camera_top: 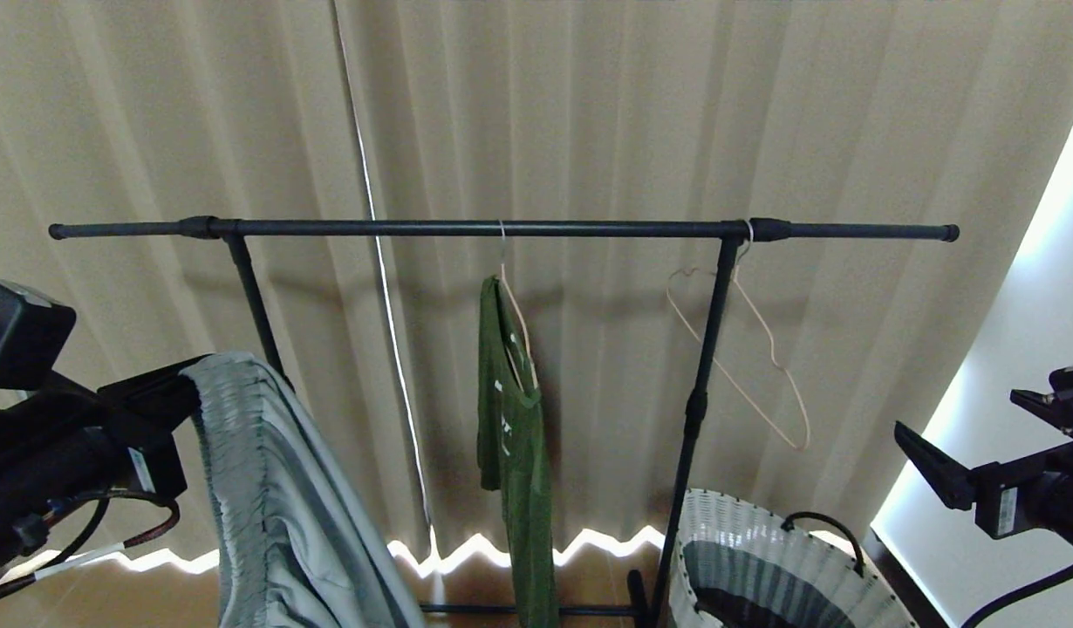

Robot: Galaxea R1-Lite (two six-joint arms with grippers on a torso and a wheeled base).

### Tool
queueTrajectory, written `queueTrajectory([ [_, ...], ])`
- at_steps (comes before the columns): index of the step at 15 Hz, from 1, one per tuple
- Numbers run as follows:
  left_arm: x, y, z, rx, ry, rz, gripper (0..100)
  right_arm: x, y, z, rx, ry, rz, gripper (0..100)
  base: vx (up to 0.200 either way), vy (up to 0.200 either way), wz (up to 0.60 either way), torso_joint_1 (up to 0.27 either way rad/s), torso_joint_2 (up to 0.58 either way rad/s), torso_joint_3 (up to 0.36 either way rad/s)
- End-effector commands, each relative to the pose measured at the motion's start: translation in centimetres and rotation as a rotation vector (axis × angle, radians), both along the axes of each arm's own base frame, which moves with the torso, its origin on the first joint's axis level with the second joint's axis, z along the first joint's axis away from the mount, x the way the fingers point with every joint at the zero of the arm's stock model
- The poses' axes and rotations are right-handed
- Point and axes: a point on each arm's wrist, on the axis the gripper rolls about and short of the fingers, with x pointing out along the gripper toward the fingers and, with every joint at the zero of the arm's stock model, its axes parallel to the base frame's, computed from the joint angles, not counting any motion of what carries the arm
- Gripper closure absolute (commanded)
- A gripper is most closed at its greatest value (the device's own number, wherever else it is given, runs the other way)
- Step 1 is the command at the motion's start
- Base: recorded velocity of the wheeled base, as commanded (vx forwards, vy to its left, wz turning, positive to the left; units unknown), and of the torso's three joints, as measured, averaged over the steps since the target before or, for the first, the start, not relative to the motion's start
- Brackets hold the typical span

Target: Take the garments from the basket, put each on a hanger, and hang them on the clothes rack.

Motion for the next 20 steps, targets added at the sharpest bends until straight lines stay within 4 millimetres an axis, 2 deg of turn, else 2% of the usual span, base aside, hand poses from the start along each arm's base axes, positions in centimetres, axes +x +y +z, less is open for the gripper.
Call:
queueTrajectory([
  [1,0.0,0.0,0.0,0.0,-0.001,0.0,100,0.0,0.0,0.0,0.002,-0.004,0.004,0,0.2,0.0,0.0,0.002,0.0,0.002],
  [4,0.0,0.0,0.0,0.001,0.002,0.0,100,-0.4,0.0,-0.3,0.005,0.001,0.008,0,0.2,0.0,0.0,-0.002,0.0,0.002],
  [8,0.0,0.0,-0.2,0.001,0.006,0.0,100,-1.3,-0.2,-1.4,-0.002,0.034,0.013,0,0.0,0.0,0.0,0.0,0.0,0.0],
  [12,0.0,0.0,-0.2,0.003,0.006,0.0,100,-1.2,-0.5,-1.1,-0.007,0.032,-0.006,0,0.0,0.0,0.0,0.0,0.0,0.0],
  [14,-0.1,0.0,-0.2,0.003,0.006,0.0,100,-0.2,-0.3,-0.2,0.001,0.014,-0.001,0,0.0,0.0,0.0,0.0,0.0,0.0],
  [15,0.0,0.0,-0.2,0.003,0.006,0.0,100,0.9,-0.1,0.7,0.001,0.038,-0.002,0,0.0,0.0,0.0,0.0,0.0,0.0],
  [18,-0.1,0.0,-0.2,0.002,0.004,0.0,100,3.7,0.4,3.3,0.048,0.183,-0.022,0,0.0,0.0,0.0,0.0,0.0,0.0],
  [20,-0.2,0.0,-0.1,0.002,0.001,0.0,100,6.4,0.9,3.5,0.119,0.324,-0.067,0,0.0,0.0,0.0,0.0,0.0,0.0],
])
